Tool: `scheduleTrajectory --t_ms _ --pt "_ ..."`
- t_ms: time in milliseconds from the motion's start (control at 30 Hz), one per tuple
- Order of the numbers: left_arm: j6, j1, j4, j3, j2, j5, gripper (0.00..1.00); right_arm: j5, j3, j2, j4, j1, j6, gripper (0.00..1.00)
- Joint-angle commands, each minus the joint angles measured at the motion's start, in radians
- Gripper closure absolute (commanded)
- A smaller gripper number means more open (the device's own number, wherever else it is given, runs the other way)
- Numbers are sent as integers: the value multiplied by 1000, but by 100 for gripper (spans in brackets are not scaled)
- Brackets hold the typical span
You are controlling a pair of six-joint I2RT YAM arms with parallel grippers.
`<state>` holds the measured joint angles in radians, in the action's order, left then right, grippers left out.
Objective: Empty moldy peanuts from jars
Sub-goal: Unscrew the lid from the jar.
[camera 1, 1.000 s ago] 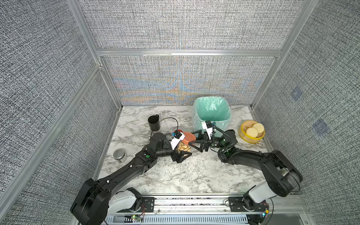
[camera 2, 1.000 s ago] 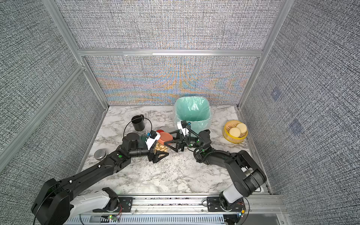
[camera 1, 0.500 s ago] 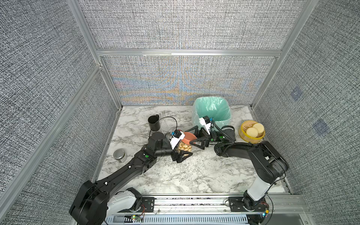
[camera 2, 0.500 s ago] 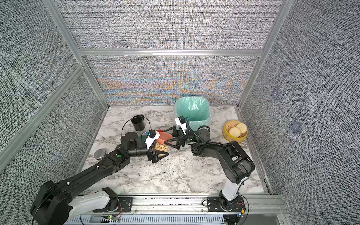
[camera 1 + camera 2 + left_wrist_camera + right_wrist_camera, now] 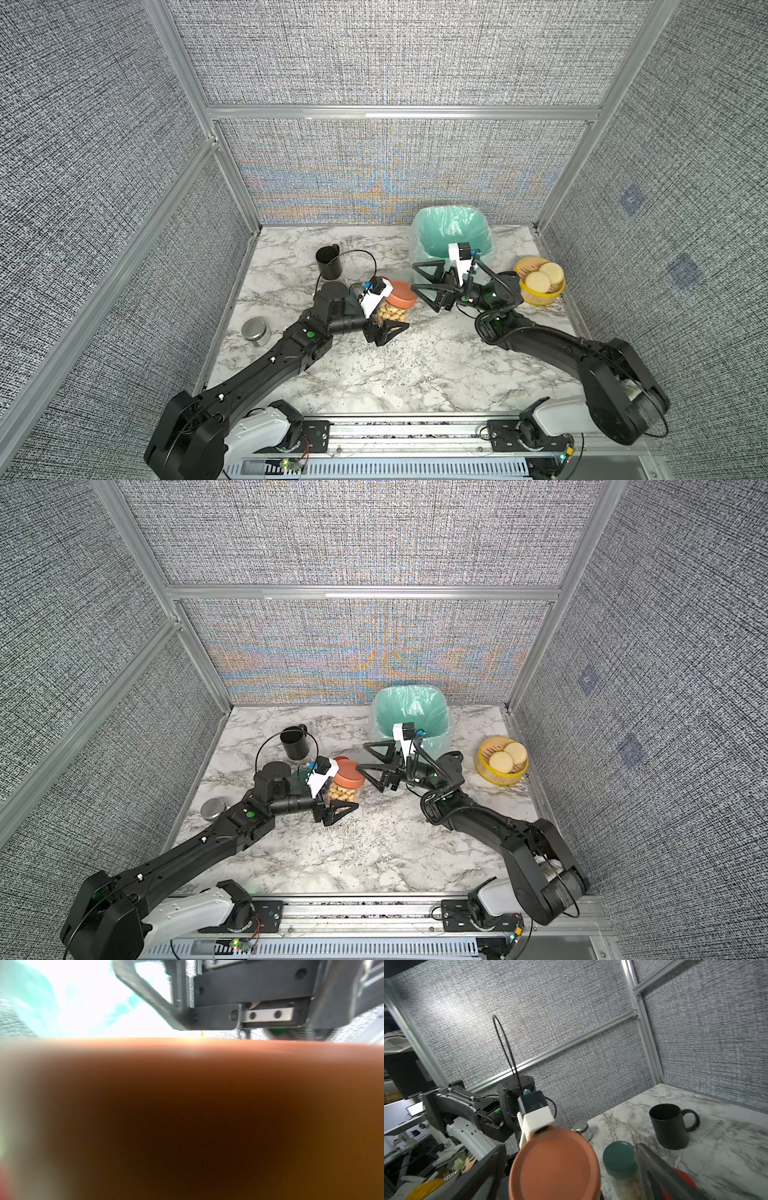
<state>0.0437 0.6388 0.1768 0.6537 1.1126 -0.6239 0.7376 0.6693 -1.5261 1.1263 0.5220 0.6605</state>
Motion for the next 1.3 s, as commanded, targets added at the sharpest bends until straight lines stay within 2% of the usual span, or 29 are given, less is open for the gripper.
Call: scheduleTrajectory --t_ms 0,233,433,833,933,1267 --pt "-18 -3 59 1 -7 48 100 -187 -25 64 -168 35 -84 2" --pt "-16 -2 72 4 8 79 100 -354 -76 117 -224 127 -52 2" --pt "-16 -2 79 4 7 98 100 -392 -89 84 -205 180 -22 2" --pt "-12 -2 73 0 12 74 100 -375 -55 25 -156 212 -14 2" --pt "-10 -2 75 -1 13 72 100 -337 -33 4 -160 213 -28 3" --pt "-3 -2 79 -3 -4 64 100 -216 -36 -16 -121 212 -48 13"
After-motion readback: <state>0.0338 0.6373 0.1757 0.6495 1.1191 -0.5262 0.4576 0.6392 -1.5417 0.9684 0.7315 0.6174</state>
